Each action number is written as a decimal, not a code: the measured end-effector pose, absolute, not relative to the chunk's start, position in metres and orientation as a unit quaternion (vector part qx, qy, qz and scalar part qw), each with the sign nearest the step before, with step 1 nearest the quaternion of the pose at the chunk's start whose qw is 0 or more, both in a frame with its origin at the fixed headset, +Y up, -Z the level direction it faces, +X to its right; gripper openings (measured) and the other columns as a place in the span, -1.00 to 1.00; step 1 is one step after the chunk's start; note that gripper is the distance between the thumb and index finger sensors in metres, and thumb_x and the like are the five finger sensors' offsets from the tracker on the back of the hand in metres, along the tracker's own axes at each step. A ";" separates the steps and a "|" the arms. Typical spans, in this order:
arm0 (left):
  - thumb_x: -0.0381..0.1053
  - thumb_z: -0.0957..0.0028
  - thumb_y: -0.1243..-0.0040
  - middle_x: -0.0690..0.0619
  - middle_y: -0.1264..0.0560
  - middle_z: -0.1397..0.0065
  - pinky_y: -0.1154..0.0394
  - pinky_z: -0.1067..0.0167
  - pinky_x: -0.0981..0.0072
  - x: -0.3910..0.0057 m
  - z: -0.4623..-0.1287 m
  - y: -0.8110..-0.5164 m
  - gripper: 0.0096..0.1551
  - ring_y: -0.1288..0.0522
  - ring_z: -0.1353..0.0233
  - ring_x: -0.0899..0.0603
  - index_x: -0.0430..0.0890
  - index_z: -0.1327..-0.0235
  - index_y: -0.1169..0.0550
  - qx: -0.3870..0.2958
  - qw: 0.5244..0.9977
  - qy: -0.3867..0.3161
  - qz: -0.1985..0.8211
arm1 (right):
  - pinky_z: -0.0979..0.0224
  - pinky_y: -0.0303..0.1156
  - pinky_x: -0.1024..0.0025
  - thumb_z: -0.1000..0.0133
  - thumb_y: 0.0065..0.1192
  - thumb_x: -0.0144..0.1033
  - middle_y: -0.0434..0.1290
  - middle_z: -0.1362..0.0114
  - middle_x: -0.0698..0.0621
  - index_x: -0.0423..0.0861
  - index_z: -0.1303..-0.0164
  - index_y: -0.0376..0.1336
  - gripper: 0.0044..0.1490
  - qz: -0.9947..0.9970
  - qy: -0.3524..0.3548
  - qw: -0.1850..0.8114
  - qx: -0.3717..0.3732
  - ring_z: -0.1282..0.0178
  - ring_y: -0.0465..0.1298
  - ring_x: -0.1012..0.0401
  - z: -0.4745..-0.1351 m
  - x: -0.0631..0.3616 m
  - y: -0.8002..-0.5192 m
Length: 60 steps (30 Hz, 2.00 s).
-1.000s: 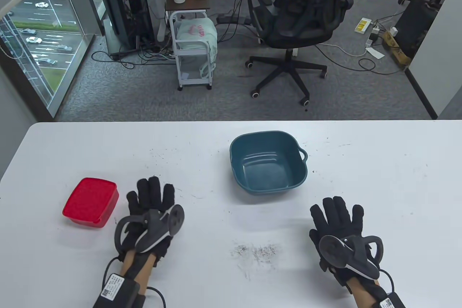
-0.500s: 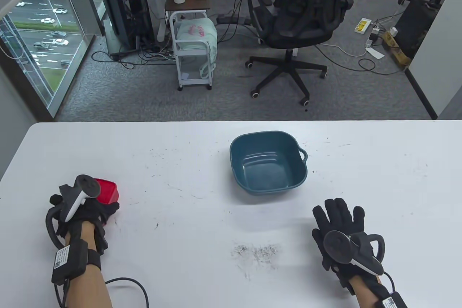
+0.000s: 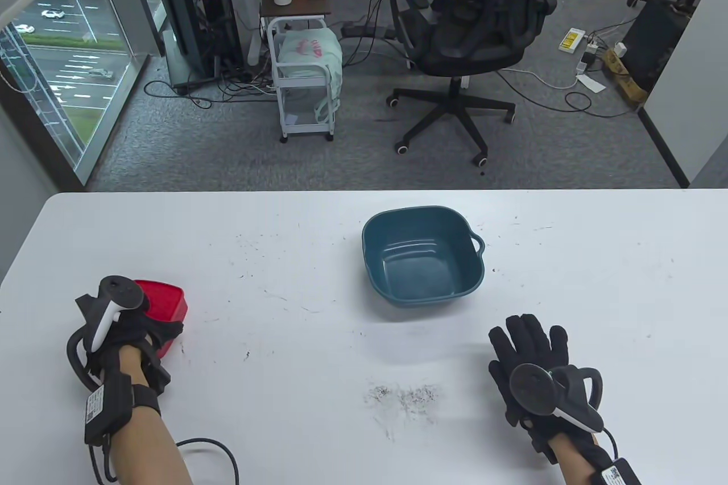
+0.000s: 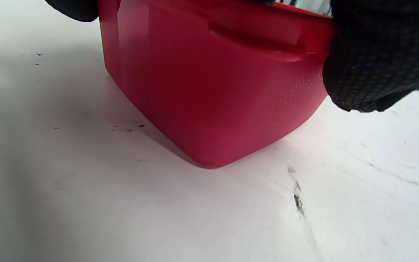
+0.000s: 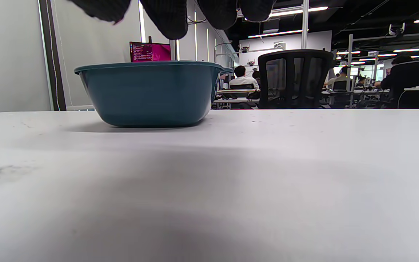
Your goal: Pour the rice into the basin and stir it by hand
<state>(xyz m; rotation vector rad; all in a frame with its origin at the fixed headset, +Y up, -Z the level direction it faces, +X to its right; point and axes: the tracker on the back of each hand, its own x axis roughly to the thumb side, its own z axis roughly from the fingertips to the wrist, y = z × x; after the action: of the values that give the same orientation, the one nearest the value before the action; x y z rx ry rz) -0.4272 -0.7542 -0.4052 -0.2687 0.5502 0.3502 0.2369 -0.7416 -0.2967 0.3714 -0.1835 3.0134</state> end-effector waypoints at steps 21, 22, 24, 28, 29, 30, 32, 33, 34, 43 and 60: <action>0.50 0.50 -0.60 -0.44 0.07 -0.72 -0.22 -0.42 -0.61 -0.190 -0.369 -0.644 0.25 -0.06 -0.59 -0.64 0.17 -0.45 -0.25 -0.035 0.970 -0.159 0.183 | -0.42 0.03 -0.53 0.07 0.15 -0.01 0.23 -0.58 -0.25 -0.07 -0.39 0.29 -0.20 0.986 -0.059 0.089 0.125 -0.59 0.22 -0.26 -0.301 0.243 -0.740; 0.50 0.50 -0.60 -0.44 0.07 -0.72 -0.22 -0.42 -0.61 -0.173 -0.364 -0.645 0.24 -0.06 -0.59 -0.64 0.18 -0.45 -0.25 -0.044 0.967 -0.181 0.174 | -0.42 0.03 -0.53 0.07 0.15 -0.01 0.23 -0.58 -0.25 -0.07 -0.39 0.29 -0.20 0.986 -0.060 0.093 0.125 -0.59 0.22 -0.26 -0.301 0.244 -0.739; 0.51 0.49 -0.60 -0.44 0.07 -0.72 -0.22 -0.43 -0.60 -0.147 -0.355 -0.650 0.25 -0.06 -0.59 -0.63 0.17 -0.45 -0.25 -0.064 0.960 -0.218 0.163 | -0.42 0.03 -0.53 0.07 0.15 -0.02 0.23 -0.58 -0.25 -0.07 -0.39 0.30 -0.20 0.985 -0.062 0.101 0.123 -0.59 0.22 -0.26 -0.301 0.246 -0.738; 0.51 0.50 -0.60 -0.42 0.07 -0.73 -0.21 -0.44 -0.60 -0.102 -0.342 -0.673 0.24 -0.05 -0.60 -0.62 0.18 -0.45 -0.25 -0.101 0.938 -0.285 0.168 | -0.42 0.04 -0.53 0.07 0.15 -0.02 0.24 -0.57 -0.26 -0.08 -0.39 0.30 -0.20 0.984 -0.061 0.106 0.127 -0.58 0.23 -0.26 -0.300 0.246 -0.737; 0.50 0.49 -0.61 -0.41 0.08 -0.73 -0.21 -0.44 -0.60 -0.089 -0.339 -0.682 0.24 -0.05 -0.61 -0.62 0.18 -0.45 -0.25 -0.111 0.931 -0.303 0.172 | -0.42 0.04 -0.52 0.07 0.15 -0.02 0.24 -0.57 -0.26 -0.08 -0.38 0.30 -0.20 0.984 -0.061 0.104 0.130 -0.58 0.23 -0.26 -0.299 0.245 -0.737; 0.50 0.50 -0.61 -0.41 0.08 -0.73 -0.21 -0.44 -0.59 -0.081 -0.338 -0.688 0.24 -0.05 -0.61 -0.62 0.18 -0.45 -0.25 -0.116 0.926 -0.314 0.172 | -0.42 0.04 -0.53 0.07 0.15 -0.02 0.24 -0.57 -0.26 -0.08 -0.39 0.30 -0.20 0.984 -0.061 0.104 0.132 -0.58 0.23 -0.26 -0.298 0.244 -0.737; 0.51 0.50 -0.60 -0.40 0.08 -0.74 -0.21 -0.46 -0.59 -0.062 -0.336 -0.703 0.24 -0.05 -0.62 -0.61 0.18 -0.45 -0.25 -0.133 0.917 -0.336 0.170 | -0.42 0.05 -0.52 0.07 0.15 -0.01 0.24 -0.57 -0.26 -0.08 -0.38 0.30 -0.20 0.983 -0.062 0.102 0.137 -0.58 0.23 -0.26 -0.297 0.243 -0.736; 0.51 0.50 -0.60 -0.39 0.07 -0.74 -0.21 -0.46 -0.58 -0.052 -0.334 -0.713 0.24 -0.05 -0.62 -0.60 0.18 -0.45 -0.25 -0.145 0.910 -0.349 0.170 | -0.42 0.05 -0.52 0.07 0.15 -0.01 0.24 -0.57 -0.26 -0.07 -0.38 0.30 -0.20 0.983 -0.063 0.102 0.139 -0.58 0.23 -0.26 -0.296 0.242 -0.735; 0.51 0.49 -0.60 -0.39 0.07 -0.74 -0.21 -0.46 -0.58 -0.046 -0.333 -0.718 0.24 -0.05 -0.62 -0.60 0.18 -0.45 -0.26 -0.151 0.907 -0.355 0.170 | -0.42 0.05 -0.52 0.07 0.15 -0.01 0.24 -0.57 -0.25 -0.08 -0.38 0.30 -0.20 0.983 -0.063 0.103 0.139 -0.58 0.23 -0.26 -0.296 0.242 -0.735; 0.50 0.47 -0.57 -0.33 0.17 -0.74 -0.11 -0.52 -0.57 -0.024 -0.331 -0.762 0.25 0.06 -0.66 -0.56 0.21 -0.46 -0.18 -0.204 0.900 -0.371 0.101 | -0.42 0.05 -0.52 0.07 0.15 -0.02 0.24 -0.57 -0.26 -0.08 -0.38 0.30 -0.20 0.982 -0.064 0.114 0.133 -0.58 0.23 -0.26 -0.296 0.247 -0.732; 0.63 0.53 -0.35 -0.43 0.15 -0.73 -0.01 -0.48 -0.66 -0.126 -0.321 -0.770 0.64 0.10 -0.65 -0.64 -0.15 -0.72 0.00 -0.180 0.922 -0.261 0.221 | -0.41 0.06 -0.52 0.07 0.15 -0.02 0.25 -0.56 -0.26 -0.08 -0.38 0.31 -0.21 0.983 -0.058 0.116 0.129 -0.57 0.24 -0.27 -0.297 0.244 -0.733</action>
<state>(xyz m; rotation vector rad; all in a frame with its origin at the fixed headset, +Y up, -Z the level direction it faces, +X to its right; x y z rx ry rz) -0.1262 -0.7703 -0.3214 -0.3695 -0.5356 0.4540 0.2441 -0.7331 -0.2970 0.3766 -0.1696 2.8798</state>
